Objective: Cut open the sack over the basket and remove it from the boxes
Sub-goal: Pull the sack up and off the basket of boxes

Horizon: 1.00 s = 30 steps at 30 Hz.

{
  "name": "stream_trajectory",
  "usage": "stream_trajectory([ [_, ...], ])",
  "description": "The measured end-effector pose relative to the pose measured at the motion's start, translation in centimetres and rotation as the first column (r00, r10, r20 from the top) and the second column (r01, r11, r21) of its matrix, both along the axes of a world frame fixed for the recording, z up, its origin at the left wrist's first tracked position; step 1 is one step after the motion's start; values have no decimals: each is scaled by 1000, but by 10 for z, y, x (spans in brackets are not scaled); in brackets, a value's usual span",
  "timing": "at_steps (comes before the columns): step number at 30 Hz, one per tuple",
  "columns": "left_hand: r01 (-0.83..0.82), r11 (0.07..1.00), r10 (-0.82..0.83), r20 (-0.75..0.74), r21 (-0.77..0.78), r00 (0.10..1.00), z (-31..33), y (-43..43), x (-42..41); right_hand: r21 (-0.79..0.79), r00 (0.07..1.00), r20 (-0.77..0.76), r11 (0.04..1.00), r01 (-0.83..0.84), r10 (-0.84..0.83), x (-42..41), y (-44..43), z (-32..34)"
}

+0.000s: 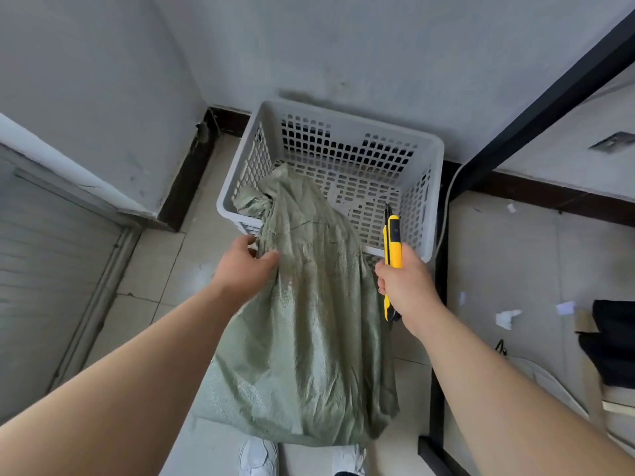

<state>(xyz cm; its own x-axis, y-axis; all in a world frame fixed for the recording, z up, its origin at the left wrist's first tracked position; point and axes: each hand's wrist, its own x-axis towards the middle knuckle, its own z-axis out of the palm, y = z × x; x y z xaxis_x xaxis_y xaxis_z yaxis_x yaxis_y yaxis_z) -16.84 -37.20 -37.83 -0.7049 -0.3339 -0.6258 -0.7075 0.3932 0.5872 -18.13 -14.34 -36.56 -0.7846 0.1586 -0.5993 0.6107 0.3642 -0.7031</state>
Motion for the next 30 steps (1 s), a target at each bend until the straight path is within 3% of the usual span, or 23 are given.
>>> stream_trajectory([
  [3,65,998,-65,22,1,998,0,-3,19,-46,999,27,998,-35,36,12,3,3],
  [6,227,970,-214,134,-88,968,-13,-6,45,-50,995,89,998,-34,39,31,8,-8],
  [10,336,933,-301,234,-126,924,-47,-14,77,78,983,164,995,69,-81,66,17,-47],
  [14,364,917,-317,252,-164,914,-83,-20,94,110,952,295,992,54,-84,96,21,-95],
  [17,306,923,-279,144,-234,950,-101,-23,101,133,948,315,991,11,-53,116,18,-129],
  [21,151,947,-160,-10,-284,987,-101,-24,103,153,978,174,984,89,-116,126,7,-144],
  [30,-66,974,38,-130,-218,991,-21,-30,68,-29,957,12,956,291,-291,68,9,-28],
])
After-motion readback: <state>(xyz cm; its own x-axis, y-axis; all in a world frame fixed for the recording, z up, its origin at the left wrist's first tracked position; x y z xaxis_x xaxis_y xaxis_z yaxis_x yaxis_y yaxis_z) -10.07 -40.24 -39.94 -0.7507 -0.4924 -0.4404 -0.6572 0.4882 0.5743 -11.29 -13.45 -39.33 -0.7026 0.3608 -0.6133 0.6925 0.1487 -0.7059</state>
